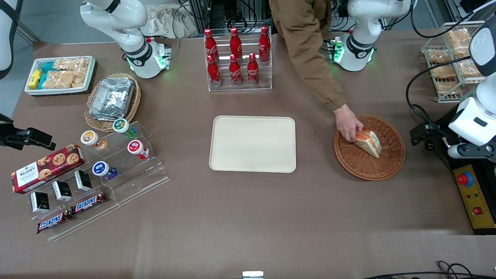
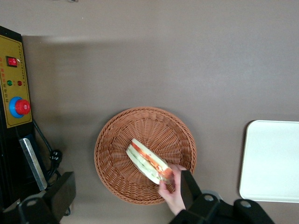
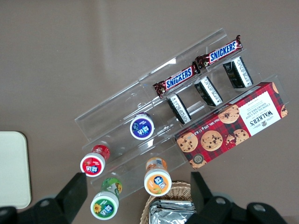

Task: Place sandwich from basket to tray
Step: 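Move the left gripper down over the wrapped sandwich in the wicker basket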

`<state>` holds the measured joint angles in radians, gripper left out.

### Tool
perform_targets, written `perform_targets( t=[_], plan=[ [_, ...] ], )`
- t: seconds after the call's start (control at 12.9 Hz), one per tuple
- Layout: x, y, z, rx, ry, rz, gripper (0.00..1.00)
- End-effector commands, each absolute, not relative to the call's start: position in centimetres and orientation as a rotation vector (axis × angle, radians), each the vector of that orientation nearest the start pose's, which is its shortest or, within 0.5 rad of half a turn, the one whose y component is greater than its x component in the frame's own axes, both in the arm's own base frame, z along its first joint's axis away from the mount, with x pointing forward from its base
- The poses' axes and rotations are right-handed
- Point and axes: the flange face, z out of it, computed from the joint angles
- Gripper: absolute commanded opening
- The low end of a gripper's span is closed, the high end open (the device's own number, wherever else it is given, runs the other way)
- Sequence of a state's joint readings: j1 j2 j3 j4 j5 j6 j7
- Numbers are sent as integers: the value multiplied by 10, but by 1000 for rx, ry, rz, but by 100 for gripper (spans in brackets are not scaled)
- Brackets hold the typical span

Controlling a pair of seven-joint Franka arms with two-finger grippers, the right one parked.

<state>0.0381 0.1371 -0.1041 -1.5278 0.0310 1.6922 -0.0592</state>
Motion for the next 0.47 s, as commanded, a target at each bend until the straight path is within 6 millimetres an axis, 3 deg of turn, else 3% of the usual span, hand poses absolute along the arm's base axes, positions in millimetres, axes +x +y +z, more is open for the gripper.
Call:
perform_targets(
  t=[0.0, 0.39],
  plan=[
    [601, -32, 585, -3128, -8, -24, 100],
    [587, -30, 575, -3119, -17, 102, 100]
  ],
)
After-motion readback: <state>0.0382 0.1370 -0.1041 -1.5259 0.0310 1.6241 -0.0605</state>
